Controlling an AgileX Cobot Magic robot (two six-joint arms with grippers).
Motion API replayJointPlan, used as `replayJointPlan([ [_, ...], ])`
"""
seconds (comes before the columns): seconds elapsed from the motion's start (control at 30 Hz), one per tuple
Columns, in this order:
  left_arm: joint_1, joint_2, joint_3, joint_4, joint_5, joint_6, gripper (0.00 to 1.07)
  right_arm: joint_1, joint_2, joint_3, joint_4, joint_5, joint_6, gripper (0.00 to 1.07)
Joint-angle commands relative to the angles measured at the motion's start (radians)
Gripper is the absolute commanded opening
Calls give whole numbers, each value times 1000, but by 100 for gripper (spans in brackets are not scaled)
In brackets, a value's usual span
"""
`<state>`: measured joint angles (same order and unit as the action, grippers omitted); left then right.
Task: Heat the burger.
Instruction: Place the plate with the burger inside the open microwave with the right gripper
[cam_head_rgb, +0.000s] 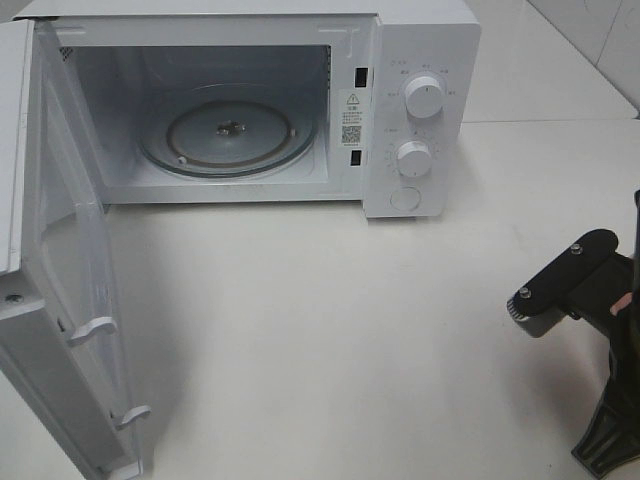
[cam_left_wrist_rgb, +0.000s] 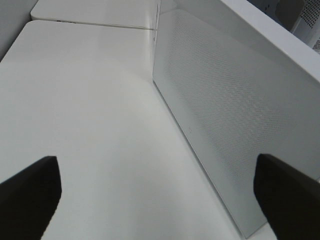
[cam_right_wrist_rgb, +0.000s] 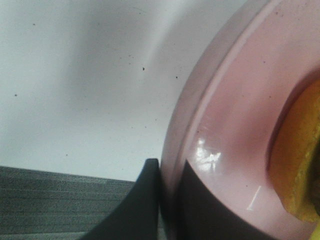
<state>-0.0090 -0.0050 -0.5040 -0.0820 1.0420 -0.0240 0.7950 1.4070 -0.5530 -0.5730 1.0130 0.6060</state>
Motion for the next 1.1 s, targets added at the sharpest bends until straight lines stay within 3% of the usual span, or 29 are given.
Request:
replayJointPlan([
  [0.03, 1, -21, 1, 1, -9, -1, 100, 68, -53, 8, -44, 74, -12, 0],
  [0.63, 1, -21, 1, 1, -9, -1, 100, 405, -91, 7, -35, 155, -12, 0],
  [1.1, 1, -21, 1, 1, -9, -1, 100, 547, -91, 7, -40, 163, -87, 0],
])
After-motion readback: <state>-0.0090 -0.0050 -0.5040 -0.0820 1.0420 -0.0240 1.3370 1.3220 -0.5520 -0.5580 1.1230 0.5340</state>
